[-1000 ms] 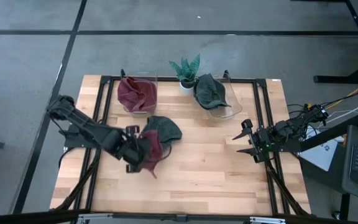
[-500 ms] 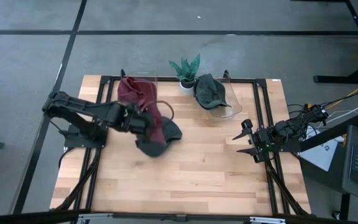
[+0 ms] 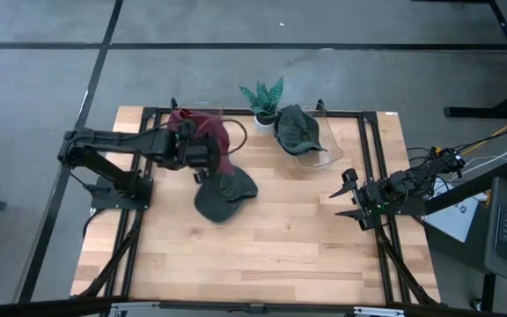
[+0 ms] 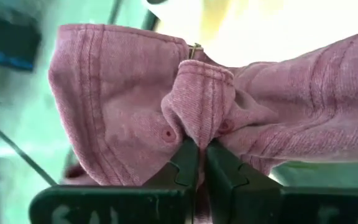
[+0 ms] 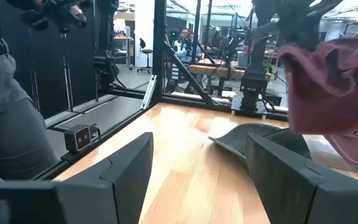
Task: Pick & Place hat
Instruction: Put the red cap into the left bin
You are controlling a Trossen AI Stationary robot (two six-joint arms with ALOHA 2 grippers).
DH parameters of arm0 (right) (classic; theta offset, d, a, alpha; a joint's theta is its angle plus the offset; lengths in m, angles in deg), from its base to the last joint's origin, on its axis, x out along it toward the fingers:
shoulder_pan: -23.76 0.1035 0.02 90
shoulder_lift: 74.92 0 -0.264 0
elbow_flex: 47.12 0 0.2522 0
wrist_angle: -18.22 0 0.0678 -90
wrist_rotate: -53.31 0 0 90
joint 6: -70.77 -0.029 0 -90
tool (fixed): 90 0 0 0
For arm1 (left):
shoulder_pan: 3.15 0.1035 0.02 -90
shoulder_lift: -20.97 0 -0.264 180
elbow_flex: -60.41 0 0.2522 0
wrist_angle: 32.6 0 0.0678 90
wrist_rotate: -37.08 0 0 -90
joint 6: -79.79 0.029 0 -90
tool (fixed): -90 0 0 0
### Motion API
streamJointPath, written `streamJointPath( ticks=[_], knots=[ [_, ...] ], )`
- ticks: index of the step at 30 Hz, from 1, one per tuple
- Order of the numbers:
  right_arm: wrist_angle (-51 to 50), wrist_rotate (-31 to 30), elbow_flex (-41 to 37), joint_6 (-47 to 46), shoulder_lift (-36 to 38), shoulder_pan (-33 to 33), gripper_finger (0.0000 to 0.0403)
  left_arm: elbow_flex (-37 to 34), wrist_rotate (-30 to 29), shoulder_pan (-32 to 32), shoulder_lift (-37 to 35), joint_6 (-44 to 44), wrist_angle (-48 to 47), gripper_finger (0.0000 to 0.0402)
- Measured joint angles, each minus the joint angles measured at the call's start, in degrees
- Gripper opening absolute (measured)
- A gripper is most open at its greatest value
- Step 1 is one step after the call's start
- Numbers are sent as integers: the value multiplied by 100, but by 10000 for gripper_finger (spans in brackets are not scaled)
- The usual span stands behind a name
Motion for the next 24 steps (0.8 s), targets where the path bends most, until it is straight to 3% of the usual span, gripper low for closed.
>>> streamJointPath(
  ticks=[10,24],
  knots=[
    [0,0,0,0,0,-2,252,0,-1031,500,-245,1210,335,10],
    [-2,0,0,0,0,0,252,0,-1338,1111,-450,1541,-203,10]
  ],
)
